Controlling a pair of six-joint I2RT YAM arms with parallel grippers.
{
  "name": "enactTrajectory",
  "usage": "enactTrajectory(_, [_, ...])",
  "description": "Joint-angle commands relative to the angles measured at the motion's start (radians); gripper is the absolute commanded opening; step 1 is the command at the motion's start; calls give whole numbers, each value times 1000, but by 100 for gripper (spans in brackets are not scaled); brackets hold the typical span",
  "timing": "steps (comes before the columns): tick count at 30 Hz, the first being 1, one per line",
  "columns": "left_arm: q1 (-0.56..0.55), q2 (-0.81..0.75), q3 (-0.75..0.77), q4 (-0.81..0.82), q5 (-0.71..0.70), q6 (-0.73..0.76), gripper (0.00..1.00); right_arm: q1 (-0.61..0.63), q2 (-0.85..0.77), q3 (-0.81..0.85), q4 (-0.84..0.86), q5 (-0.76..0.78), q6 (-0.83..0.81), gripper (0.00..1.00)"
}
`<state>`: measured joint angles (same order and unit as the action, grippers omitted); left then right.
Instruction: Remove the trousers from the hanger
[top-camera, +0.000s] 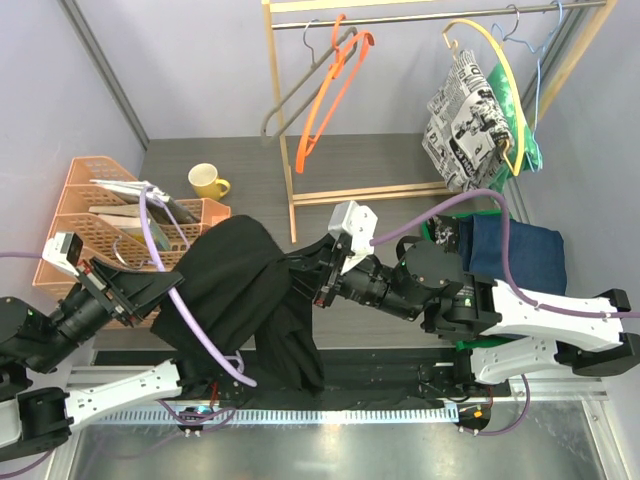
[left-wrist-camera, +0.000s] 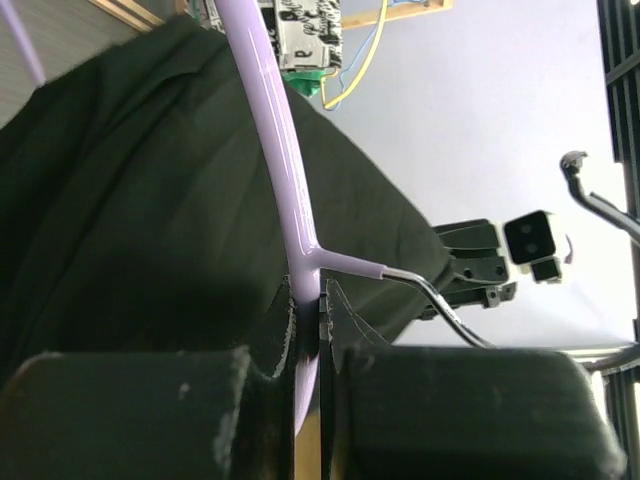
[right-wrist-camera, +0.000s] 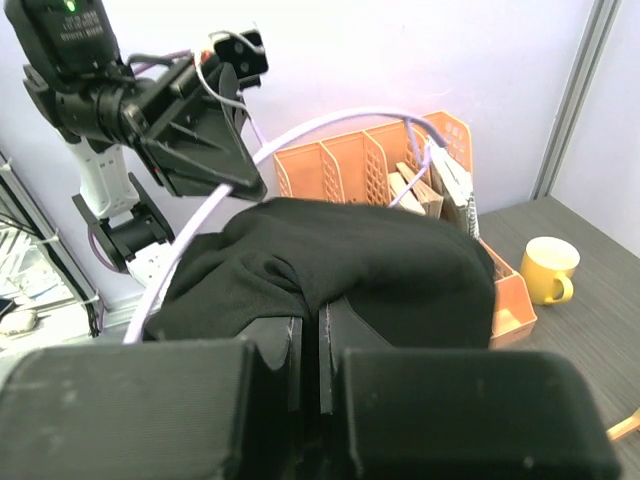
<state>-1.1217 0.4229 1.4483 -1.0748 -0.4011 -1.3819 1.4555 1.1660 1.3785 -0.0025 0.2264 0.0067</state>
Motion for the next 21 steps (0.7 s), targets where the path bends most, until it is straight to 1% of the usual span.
enactTrajectory(1, [-16,11,-23,-2,-48,29,0,-4,-54,97,72,21,-2,1])
enactTrajectory(8, [-36,24,-16,35,-38,46,0,-4,-14,93,52,80,-47,1])
enactTrajectory(11, [-38,22,-20,36,-39,46,0,-4,-2,97,50,135,-54,1])
enactTrajectory(15, [-39,23,-37,41,-38,49,0,-3,-2,138,44,229,-89,1])
enactTrajectory(16, [-39,25,-42,33,-39,50,0,-4,-3,148,41,288,-117,1])
enactTrajectory(19, [-39,42,-52,10,-53,61,0,-4,3,185,32,402,-177,1])
enactTrajectory(21, [-39,57,-65,-7,-71,81,0,-4,1,208,32,442,-209,1])
